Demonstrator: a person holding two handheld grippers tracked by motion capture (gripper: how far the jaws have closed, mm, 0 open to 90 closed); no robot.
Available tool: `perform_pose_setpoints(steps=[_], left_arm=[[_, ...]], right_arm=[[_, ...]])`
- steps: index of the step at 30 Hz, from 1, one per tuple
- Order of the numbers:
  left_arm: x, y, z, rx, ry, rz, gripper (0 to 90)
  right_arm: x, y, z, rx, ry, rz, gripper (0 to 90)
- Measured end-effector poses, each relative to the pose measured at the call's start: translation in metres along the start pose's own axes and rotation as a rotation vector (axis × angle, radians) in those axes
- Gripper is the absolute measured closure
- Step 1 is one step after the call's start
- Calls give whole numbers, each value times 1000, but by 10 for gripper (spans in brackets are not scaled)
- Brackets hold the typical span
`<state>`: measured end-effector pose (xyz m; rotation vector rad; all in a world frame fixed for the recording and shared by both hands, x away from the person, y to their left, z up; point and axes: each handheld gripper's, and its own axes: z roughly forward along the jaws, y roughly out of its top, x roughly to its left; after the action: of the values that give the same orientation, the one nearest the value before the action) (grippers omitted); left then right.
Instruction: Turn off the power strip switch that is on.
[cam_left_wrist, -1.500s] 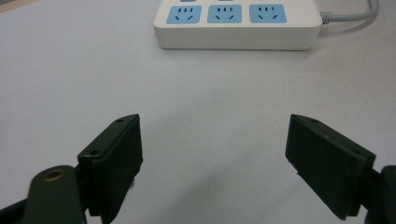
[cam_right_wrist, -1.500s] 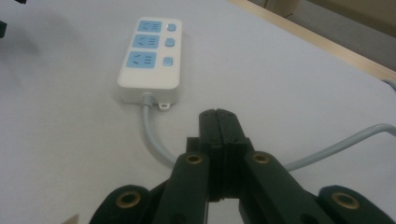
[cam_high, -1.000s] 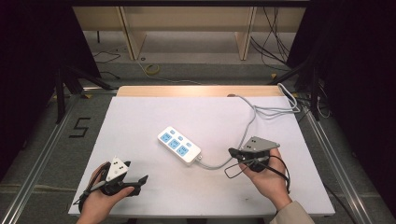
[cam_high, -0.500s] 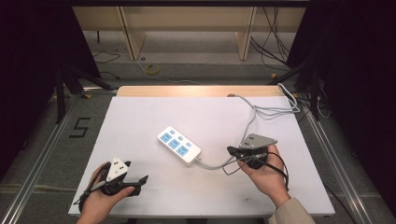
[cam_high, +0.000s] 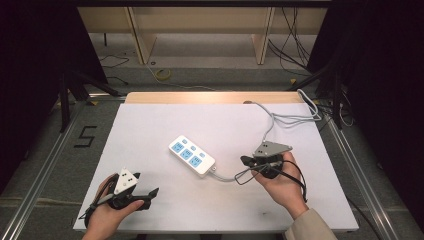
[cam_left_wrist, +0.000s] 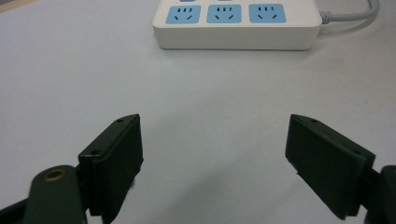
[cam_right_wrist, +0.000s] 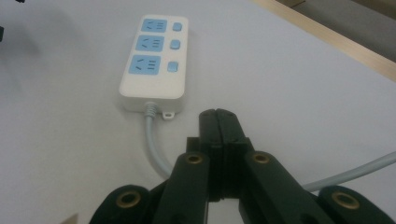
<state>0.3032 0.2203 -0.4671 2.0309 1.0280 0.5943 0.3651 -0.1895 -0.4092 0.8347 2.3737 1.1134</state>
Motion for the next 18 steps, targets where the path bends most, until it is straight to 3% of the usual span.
perform_pose_setpoints(steps=[18], left_arm=[[0, 0, 0, -2, 0, -1, 191]], right_arm=[[0, 12, 8, 28, 17, -8, 900]])
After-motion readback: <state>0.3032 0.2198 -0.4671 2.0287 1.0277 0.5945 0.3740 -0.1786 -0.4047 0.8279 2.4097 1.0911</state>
